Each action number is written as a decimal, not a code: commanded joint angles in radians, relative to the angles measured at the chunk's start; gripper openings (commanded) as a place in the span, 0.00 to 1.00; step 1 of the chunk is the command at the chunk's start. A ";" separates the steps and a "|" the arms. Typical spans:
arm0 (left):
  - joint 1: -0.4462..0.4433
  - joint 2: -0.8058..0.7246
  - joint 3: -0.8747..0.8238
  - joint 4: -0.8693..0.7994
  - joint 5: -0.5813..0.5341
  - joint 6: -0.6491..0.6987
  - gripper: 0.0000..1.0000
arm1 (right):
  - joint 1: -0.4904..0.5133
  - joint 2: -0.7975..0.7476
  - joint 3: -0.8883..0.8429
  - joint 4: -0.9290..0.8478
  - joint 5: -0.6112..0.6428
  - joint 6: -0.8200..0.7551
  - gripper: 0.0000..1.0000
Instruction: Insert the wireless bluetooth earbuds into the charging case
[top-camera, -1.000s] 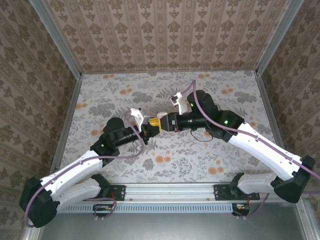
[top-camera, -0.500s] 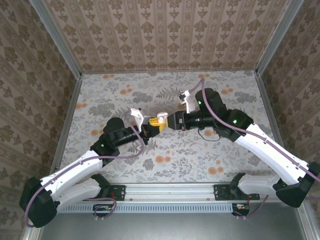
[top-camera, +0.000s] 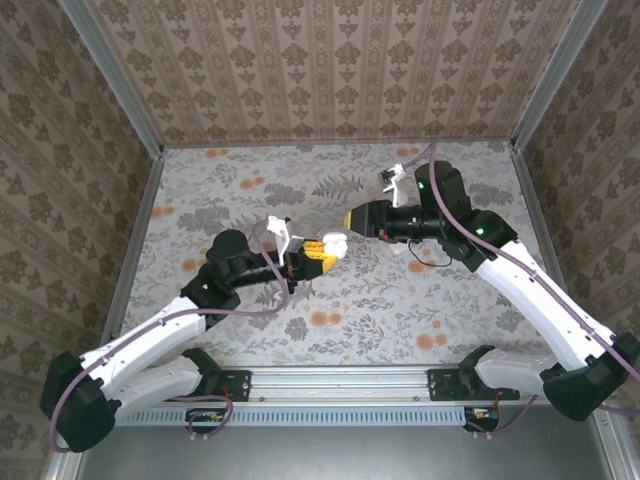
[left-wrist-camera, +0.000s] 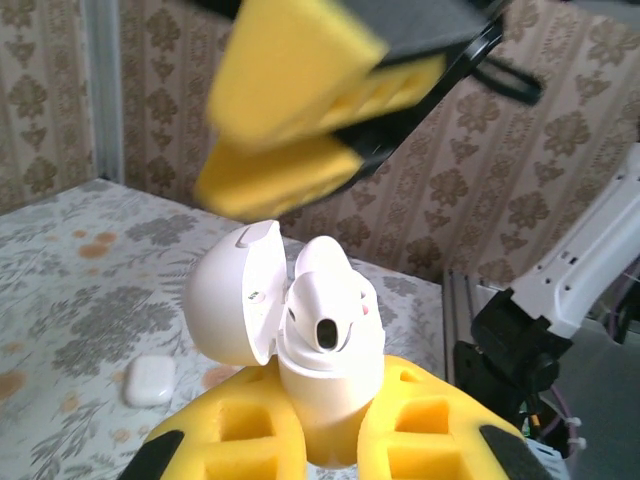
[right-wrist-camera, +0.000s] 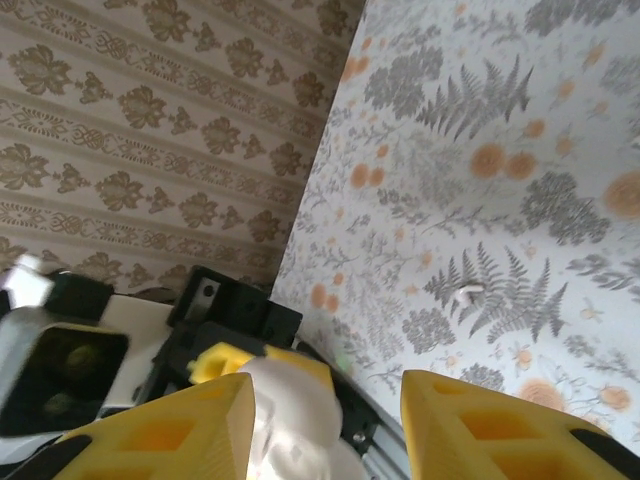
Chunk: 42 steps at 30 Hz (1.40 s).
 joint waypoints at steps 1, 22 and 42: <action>-0.002 0.014 0.041 0.038 0.077 -0.007 0.00 | 0.002 0.009 -0.033 0.083 -0.086 0.060 0.42; 0.001 0.076 0.050 0.009 0.022 -0.044 0.00 | 0.077 -0.044 -0.081 0.146 -0.197 0.031 0.40; 0.092 0.155 0.089 0.088 0.022 -0.279 0.00 | 0.097 -0.049 -0.108 -0.040 0.077 -0.194 0.42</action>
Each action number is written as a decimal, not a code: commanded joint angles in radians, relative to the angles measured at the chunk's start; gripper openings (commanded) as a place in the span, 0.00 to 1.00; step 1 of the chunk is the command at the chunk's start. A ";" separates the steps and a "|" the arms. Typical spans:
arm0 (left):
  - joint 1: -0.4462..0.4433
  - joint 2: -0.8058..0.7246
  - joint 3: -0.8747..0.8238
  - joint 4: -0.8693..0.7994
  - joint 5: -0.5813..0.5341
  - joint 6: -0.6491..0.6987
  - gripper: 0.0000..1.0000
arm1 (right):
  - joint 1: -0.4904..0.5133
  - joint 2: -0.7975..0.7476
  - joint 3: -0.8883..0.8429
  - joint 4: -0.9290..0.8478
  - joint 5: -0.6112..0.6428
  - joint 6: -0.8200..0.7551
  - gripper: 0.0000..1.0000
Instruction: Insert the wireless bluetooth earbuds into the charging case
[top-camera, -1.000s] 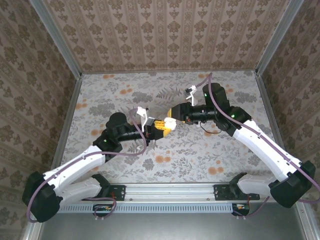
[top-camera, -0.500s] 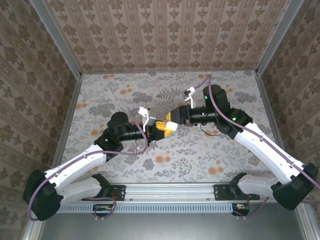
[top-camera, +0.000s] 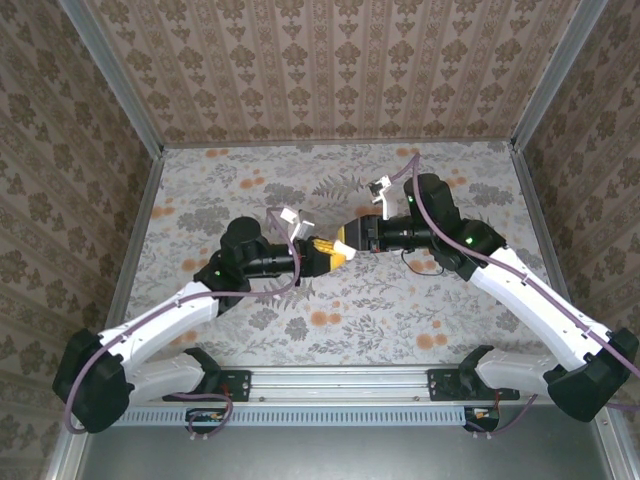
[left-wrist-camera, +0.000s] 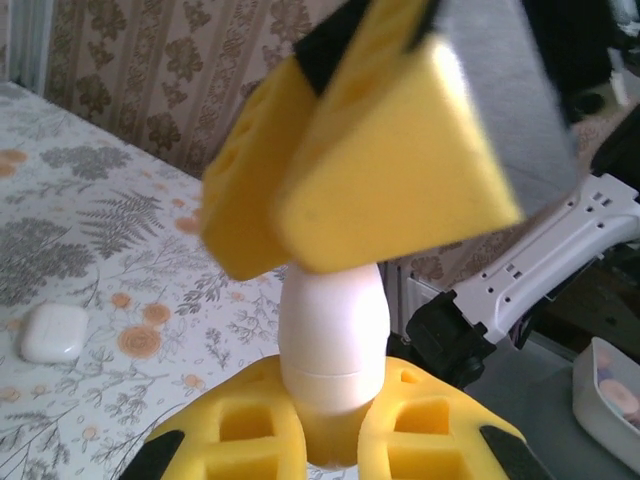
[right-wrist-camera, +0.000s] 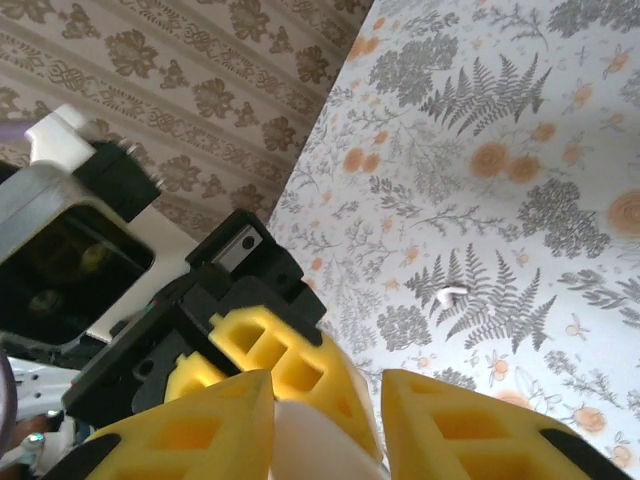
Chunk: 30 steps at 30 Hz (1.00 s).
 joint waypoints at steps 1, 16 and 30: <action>0.054 0.021 0.051 0.039 -0.096 -0.049 0.00 | 0.018 -0.033 -0.028 -0.056 0.039 -0.044 0.47; 0.463 0.412 0.257 -0.383 -0.183 -0.031 0.00 | -0.307 0.193 0.096 -0.184 0.144 -0.106 0.60; 0.509 0.694 0.348 -0.618 -0.292 -0.001 0.12 | -0.323 0.490 0.164 -0.442 0.452 -0.291 0.65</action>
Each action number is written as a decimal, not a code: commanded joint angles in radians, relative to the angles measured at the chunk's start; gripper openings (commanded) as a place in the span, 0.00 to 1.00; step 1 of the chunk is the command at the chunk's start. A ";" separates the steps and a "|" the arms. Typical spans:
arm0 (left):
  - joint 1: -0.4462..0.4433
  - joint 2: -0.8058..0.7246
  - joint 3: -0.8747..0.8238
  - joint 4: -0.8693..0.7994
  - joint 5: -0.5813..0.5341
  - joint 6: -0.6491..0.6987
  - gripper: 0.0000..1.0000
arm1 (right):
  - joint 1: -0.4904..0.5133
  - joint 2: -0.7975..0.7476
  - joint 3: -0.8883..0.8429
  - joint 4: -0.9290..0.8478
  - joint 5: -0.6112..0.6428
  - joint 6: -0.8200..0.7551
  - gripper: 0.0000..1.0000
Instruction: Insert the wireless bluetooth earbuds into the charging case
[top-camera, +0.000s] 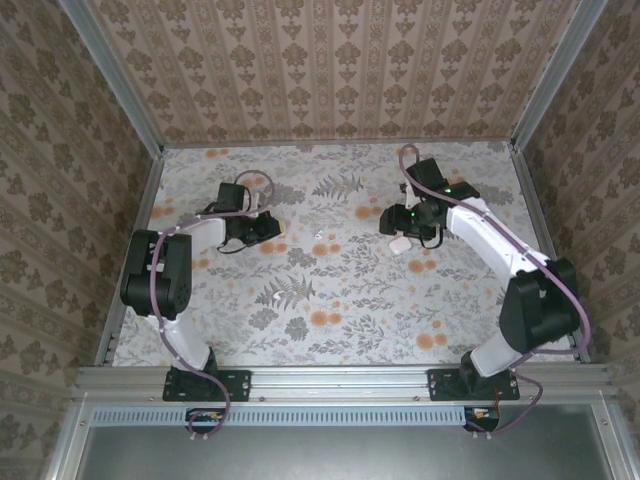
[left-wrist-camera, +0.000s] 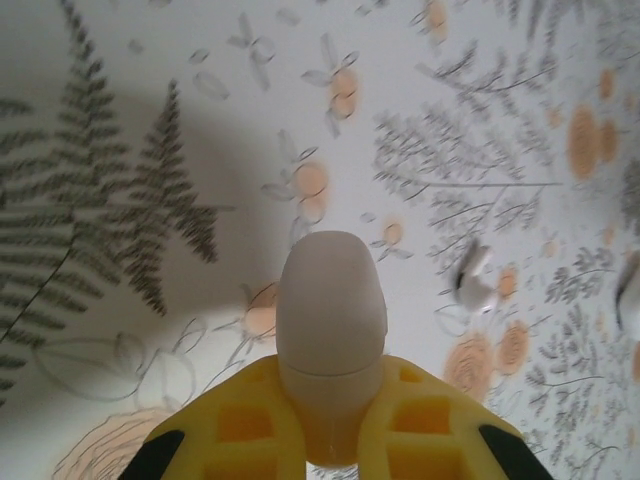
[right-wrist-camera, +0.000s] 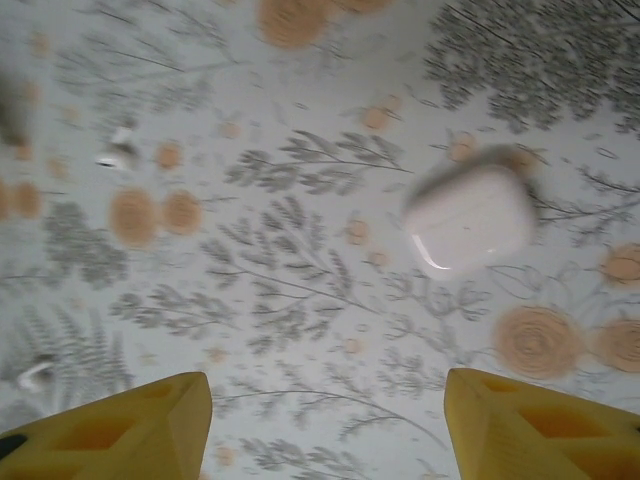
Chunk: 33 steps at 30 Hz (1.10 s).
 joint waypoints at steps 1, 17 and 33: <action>0.000 0.004 0.018 -0.081 -0.045 0.028 0.14 | -0.005 0.092 0.068 -0.114 0.111 -0.080 0.66; 0.003 -0.090 0.059 -0.216 -0.161 0.144 0.50 | -0.009 0.356 0.244 -0.229 0.203 -0.273 0.79; 0.000 -0.220 0.007 -0.218 -0.139 0.137 0.53 | -0.017 0.572 0.412 -0.297 0.206 -0.363 0.84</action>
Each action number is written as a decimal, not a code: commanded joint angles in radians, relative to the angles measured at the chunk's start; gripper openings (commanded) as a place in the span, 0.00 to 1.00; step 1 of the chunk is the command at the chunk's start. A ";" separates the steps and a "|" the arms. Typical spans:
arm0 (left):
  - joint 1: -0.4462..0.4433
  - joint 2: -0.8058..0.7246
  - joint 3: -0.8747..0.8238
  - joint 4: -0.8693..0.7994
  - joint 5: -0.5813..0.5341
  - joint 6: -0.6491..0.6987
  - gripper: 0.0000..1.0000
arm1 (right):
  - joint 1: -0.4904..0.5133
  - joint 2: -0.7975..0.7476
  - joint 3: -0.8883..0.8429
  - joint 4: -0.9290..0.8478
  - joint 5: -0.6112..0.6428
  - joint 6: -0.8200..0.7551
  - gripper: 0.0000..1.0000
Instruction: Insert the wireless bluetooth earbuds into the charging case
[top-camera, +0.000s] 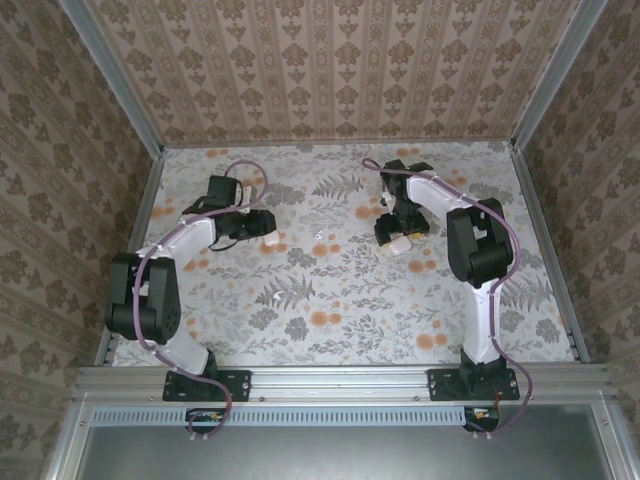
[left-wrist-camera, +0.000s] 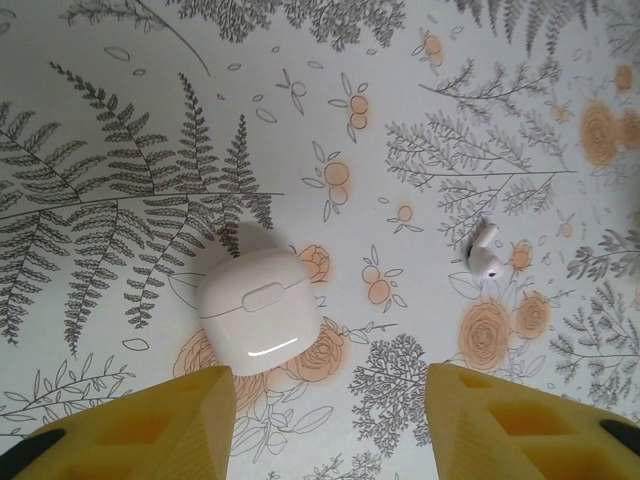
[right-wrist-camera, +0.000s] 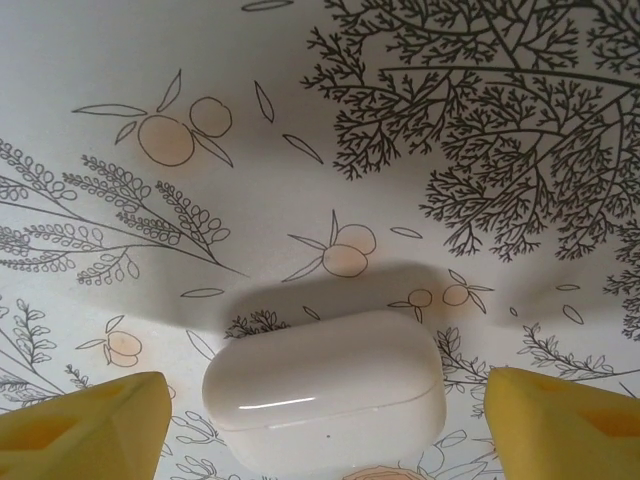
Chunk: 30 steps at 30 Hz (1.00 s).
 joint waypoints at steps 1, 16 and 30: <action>0.000 -0.037 -0.020 -0.030 0.010 0.018 0.52 | -0.006 0.035 0.042 -0.058 0.025 -0.026 0.84; -0.002 -0.097 -0.048 -0.002 0.039 0.006 0.52 | -0.004 0.068 -0.016 -0.065 -0.022 0.002 0.73; -0.103 -0.309 -0.173 0.171 0.064 0.016 0.52 | 0.002 -0.169 -0.289 0.128 -0.333 0.244 0.55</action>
